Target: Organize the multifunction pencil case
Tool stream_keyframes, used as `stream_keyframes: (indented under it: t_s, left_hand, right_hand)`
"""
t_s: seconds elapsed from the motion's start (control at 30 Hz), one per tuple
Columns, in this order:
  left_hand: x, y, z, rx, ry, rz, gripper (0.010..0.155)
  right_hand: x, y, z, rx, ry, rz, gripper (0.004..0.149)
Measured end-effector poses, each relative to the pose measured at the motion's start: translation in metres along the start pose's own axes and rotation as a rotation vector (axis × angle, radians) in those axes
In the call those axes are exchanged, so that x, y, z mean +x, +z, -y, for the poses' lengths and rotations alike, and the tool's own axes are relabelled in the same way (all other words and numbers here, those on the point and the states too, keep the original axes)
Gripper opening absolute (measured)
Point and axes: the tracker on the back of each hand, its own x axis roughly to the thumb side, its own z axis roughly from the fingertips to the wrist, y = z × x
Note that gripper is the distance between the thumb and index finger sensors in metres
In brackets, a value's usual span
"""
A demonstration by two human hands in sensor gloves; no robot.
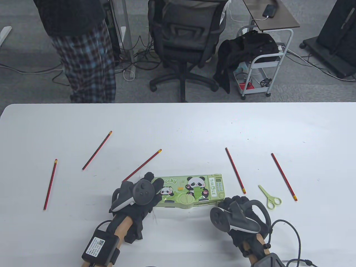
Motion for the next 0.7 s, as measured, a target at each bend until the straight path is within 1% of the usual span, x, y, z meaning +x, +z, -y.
stream_keyframes:
  t_s: [0.17, 0.7]
  left_hand:
    - [0.0000, 0.0001, 0.0002, 0.001, -0.001, 0.001, 0.062]
    - [-0.0003, 0.0005, 0.0006, 0.002, -0.001, 0.001, 0.062]
  right_hand:
    - [0.0061, -0.0006, 0.0001, 0.012, 0.065, 0.012, 0.067]
    - [0.0094, -0.0018, 0.0015, 0.028, 0.091, 0.012, 0.068]
